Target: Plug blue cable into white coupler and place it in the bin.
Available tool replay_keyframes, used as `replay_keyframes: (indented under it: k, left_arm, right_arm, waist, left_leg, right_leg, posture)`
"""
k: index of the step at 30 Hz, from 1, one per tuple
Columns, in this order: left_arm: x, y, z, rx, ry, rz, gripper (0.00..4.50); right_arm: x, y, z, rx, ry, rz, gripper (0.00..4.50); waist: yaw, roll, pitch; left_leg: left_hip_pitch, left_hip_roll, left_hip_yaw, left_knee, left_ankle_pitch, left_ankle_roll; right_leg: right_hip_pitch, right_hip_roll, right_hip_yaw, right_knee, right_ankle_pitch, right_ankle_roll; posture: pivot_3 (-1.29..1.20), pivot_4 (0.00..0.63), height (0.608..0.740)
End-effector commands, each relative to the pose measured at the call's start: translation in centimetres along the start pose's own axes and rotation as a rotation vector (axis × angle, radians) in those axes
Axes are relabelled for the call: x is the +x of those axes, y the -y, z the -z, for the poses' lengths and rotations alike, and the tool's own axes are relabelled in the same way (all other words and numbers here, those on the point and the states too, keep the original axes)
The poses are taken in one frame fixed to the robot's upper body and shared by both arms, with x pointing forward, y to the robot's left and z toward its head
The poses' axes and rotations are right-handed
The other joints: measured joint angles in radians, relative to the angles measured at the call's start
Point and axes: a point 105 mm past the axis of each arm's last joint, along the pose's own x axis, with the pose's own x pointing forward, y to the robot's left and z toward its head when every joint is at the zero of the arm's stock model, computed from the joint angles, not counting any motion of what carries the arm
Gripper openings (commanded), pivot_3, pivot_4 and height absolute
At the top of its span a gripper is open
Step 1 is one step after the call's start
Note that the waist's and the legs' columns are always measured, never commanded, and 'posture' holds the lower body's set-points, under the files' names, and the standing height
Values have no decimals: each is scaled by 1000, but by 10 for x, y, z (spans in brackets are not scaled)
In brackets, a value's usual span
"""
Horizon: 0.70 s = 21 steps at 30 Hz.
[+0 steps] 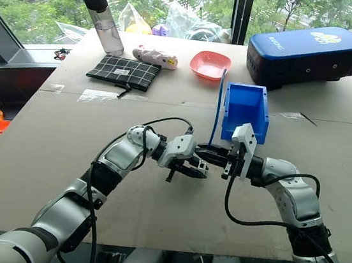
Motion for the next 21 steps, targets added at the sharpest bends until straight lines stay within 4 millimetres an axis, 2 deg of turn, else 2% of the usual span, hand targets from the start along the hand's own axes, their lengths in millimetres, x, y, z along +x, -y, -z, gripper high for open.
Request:
replay_keyframes:
  k: [1,15,21]
  left_arm:
    - [0,0,-12,45,24,8,568]
    - [0,2,-14,47,27,18,568]
    - [-1,2,-14,45,28,16,568]
  right_arm:
    - [3,-6,1,-37,-6,-27,0]
    - [0,7,24,-60,-89,-11,0]
    - [-2,2,32,-120,-165,-64,0]
  waist:
    - [0,0,0]
    - [-1,0,0]
    - [-1,0,0]
  left_leg:
    - [0,0,0,0,0,0]
    - [0,0,0,0,0,0]
    - [0,-1,-1,0,0,0]
  right_leg:
    - [0,0,0,0,0,0]
    - [0,0,0,0,0,0]
    - [0,0,-1,0,0,0]
  posture:
    - [0,150,737]
    - [0,150,737]
    - [0,150,737]
